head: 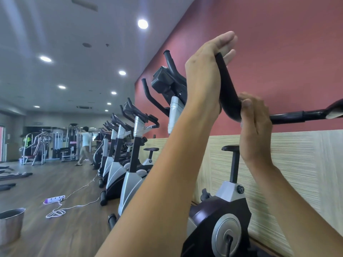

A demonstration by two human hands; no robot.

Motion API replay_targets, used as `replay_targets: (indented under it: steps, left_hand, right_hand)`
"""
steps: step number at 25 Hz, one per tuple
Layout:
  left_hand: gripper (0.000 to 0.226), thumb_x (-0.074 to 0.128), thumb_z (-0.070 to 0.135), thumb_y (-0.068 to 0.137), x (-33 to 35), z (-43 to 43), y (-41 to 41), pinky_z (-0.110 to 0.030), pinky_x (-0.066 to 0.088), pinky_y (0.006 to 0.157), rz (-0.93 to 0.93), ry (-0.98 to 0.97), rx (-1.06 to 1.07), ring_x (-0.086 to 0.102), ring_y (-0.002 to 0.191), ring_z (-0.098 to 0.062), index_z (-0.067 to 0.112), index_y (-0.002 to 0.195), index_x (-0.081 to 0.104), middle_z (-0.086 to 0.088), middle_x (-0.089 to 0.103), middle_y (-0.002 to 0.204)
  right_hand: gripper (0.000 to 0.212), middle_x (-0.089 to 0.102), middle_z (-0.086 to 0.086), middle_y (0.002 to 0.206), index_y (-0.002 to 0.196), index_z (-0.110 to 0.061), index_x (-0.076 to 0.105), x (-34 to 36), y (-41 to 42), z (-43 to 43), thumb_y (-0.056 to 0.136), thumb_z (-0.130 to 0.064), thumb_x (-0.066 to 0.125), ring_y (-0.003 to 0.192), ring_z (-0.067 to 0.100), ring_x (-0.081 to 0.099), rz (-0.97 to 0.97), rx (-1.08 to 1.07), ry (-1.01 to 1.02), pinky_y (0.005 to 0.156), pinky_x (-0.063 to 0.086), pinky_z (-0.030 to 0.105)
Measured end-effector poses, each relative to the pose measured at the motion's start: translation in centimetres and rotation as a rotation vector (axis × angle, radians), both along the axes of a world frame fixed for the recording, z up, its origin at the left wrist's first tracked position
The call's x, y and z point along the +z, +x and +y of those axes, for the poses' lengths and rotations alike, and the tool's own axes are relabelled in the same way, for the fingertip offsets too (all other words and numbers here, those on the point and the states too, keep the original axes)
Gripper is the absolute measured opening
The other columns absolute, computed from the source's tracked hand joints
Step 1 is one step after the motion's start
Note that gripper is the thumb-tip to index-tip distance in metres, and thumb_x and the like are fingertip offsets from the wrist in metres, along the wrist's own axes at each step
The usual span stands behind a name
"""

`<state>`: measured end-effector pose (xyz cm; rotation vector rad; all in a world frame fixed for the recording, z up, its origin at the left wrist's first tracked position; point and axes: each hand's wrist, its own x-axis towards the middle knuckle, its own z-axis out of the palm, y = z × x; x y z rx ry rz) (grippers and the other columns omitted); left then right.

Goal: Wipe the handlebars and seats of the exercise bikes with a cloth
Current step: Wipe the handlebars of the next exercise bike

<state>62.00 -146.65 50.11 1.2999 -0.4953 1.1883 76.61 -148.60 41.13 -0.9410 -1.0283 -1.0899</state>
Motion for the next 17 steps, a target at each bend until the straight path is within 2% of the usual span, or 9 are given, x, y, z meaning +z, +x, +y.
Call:
replay_targets:
  steps: [3, 5, 9, 13, 15, 17]
  left_hand:
    - [0.032, 0.041, 0.009, 0.097, 0.0, -0.1, 0.1, -0.036, 0.046, 0.107, -0.011, -0.01, -0.026, 0.071, 0.104, -0.019, 0.008, 0.107, 0.071, -0.008, 0.076, 0.108]
    - [0.031, 0.04, 0.008, 0.096, -0.1, -0.1, 0.1, -0.034, 0.048, 0.105, -0.019, -0.008, -0.037, 0.072, 0.103, -0.02, 0.008, 0.104, 0.07, -0.009, 0.076, 0.105]
    - [0.03, 0.04, 0.007, 0.093, -0.2, -0.2, 0.3, -0.036, 0.045, 0.108, -0.019, -0.011, -0.057, 0.073, 0.099, -0.019, 0.011, 0.097, 0.069, -0.008, 0.077, 0.1]
    - [0.031, 0.038, 0.006, 0.093, 0.0, 0.1, 0.3, -0.038, 0.043, 0.11, -0.003, 0.006, -0.085, 0.071, 0.093, -0.019, 0.009, 0.099, 0.068, -0.006, 0.074, 0.094]
    - [0.031, 0.038, 0.006, 0.093, -0.1, 0.2, 0.2, -0.04, 0.044, 0.11, 0.007, 0.025, -0.09, 0.07, 0.094, -0.02, 0.007, 0.101, 0.068, -0.007, 0.073, 0.094]
    - [0.031, 0.038, 0.006, 0.093, -0.1, 0.2, 0.0, -0.04, 0.045, 0.108, 0.012, 0.03, -0.083, 0.07, 0.092, -0.021, 0.005, 0.102, 0.067, -0.009, 0.073, 0.094]
  right_hand:
    - [0.033, 0.057, -0.035, 0.108, 0.108, -0.034, 0.064, 0.2, 2.9, -0.7, 0.109, -0.028, 0.031, 0.111, 0.013, 0.052, 0.054, 0.069, -0.096, 0.099, 0.041, 0.046]
    - [0.035, 0.057, -0.035, 0.109, 0.107, -0.043, 0.063, 0.4, 4.9, -1.1, 0.106, -0.031, 0.029, 0.114, 0.011, 0.051, 0.114, 0.073, -0.154, 0.102, 0.04, 0.04]
    - [0.044, 0.06, -0.023, 0.11, 0.115, -0.022, 0.068, 1.2, 8.6, -1.7, 0.102, -0.03, 0.027, 0.118, 0.02, 0.051, 0.151, 0.016, -0.26, 0.104, 0.039, 0.045]
    - [0.058, 0.065, 0.008, 0.111, 0.117, -0.01, 0.066, 1.8, 10.9, -2.7, 0.104, -0.031, 0.014, 0.104, 0.022, 0.05, 0.076, -0.364, -0.417, 0.094, 0.037, 0.048]
    - [0.067, 0.065, 0.011, 0.109, 0.121, -0.011, 0.063, 1.6, 11.7, -3.8, 0.107, -0.037, 0.003, 0.104, 0.029, 0.052, 0.032, -0.611, -0.493, 0.096, 0.036, 0.048]
    - [0.062, 0.064, 0.01, 0.114, 0.125, -0.013, 0.059, 1.4, 12.1, -4.6, 0.108, -0.038, 0.004, 0.112, 0.033, 0.053, 0.03, -0.81, -0.555, 0.104, 0.032, 0.052]
